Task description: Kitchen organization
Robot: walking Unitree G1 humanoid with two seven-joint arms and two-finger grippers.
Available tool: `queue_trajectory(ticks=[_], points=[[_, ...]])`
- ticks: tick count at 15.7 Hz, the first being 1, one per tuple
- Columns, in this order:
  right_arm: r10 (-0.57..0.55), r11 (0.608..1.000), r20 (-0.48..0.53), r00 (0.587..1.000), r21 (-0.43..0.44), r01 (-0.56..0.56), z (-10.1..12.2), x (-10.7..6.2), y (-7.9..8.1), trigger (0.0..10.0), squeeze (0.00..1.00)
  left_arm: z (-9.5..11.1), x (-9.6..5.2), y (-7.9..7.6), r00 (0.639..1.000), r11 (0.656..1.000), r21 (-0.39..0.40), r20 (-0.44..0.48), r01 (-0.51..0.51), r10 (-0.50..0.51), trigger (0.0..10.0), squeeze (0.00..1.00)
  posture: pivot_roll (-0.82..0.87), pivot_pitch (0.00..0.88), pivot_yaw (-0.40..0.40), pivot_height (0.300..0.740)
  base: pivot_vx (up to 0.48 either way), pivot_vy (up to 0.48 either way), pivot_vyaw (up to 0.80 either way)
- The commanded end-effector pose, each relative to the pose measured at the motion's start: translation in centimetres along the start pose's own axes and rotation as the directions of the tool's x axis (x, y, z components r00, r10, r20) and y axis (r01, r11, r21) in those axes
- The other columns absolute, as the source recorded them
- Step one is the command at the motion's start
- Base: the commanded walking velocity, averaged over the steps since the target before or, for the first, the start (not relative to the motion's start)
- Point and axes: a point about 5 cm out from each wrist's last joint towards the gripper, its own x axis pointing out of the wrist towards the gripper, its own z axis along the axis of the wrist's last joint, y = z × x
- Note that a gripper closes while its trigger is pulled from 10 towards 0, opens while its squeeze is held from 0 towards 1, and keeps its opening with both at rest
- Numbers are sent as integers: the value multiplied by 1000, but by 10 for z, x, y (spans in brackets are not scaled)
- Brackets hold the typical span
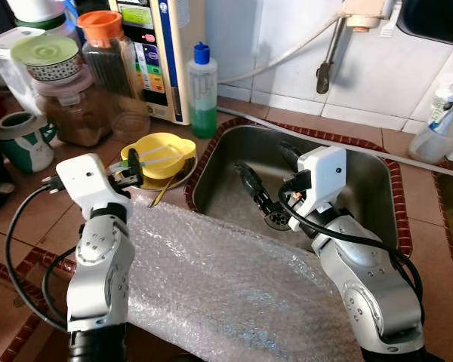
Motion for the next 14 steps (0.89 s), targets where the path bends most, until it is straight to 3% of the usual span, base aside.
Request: queue_trajectory(ticks=[1,5,9,11,14], points=[[-17,1000,-4,1000,2,17,0,-2,-2,10000,0,-2,3,0,1000,1000,-17,-25,4,-4,10000,0,4,85,9,740,0,0,0],[-15,1000,-3,1000,-2,15,1,-3,-1,10000,0,-4,14,6,998,993,-112,-53,-24,18,10000,0,-4,86,14,740,0,0,0],[26,1000,-14,1000,10,-26,0,-3,3,10000,0,-1,26,8,999,991,-135,-50,-14,7,10000,0,-6,82,14,740,0,0,0],[23,1000,-13,1000,4,-23,0,-4,3,10000,0,-6,32,8,995,980,-201,-95,-12,-8,10000,0,-10,82,16,740,0,0,0],[17,1000,-16,1000,1,-17,0,-5,3,10000,0,-2,36,6,996,978,-209,-85,14,-32,10000,0,-12,85,19,740,0,0,0]])
